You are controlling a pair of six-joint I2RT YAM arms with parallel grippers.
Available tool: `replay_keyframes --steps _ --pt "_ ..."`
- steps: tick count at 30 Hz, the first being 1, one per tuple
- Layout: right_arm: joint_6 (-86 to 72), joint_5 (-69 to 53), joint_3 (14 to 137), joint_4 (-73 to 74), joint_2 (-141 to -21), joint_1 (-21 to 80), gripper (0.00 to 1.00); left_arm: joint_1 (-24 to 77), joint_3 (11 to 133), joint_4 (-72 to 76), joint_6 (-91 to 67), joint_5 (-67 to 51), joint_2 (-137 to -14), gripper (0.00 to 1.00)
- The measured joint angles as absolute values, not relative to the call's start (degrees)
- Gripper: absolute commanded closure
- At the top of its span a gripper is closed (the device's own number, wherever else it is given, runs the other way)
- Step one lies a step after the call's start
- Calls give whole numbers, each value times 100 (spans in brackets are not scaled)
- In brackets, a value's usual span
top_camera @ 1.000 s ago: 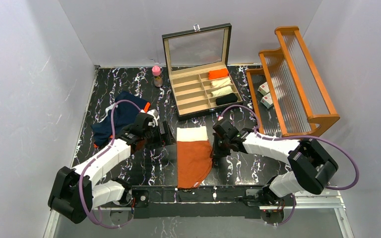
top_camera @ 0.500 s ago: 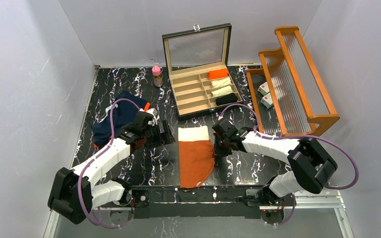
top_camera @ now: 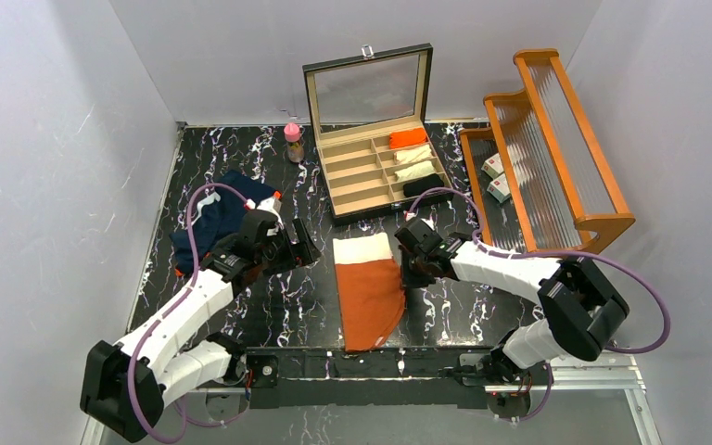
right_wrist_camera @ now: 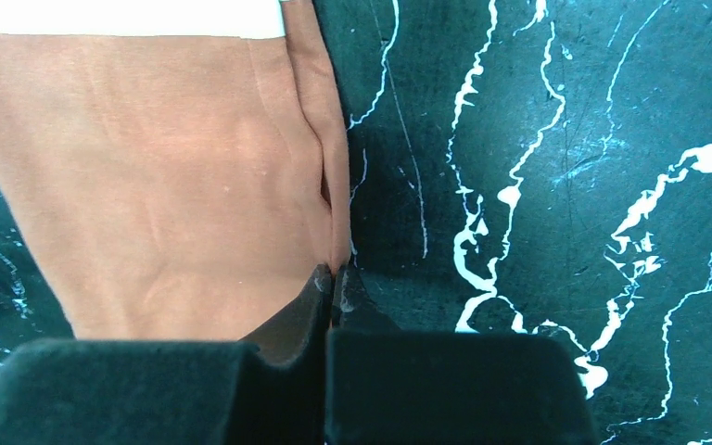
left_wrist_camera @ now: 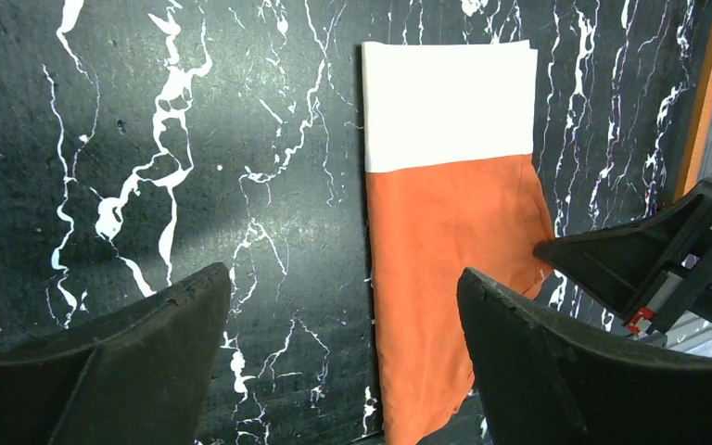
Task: Roll the underwear
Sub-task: Fold the underwear at the center of the board.
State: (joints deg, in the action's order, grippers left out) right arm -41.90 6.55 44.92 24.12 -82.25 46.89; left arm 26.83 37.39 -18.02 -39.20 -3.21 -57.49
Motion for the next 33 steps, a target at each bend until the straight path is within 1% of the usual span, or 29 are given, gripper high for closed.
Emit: replay_keyframes --steps 10,22,33 --pt "-4029 743 4646 2734 -8374 4689 99 2679 3699 -1909 -4023 110 -5478 10" --pt "-4010 1014 5177 3167 -8476 4698 99 2605 3701 -1848 -4004 41 -5890 5" --pt "-4007 1261 5430 3456 -8677 4790 99 2384 3699 -1766 -3962 -139 -5970 4"
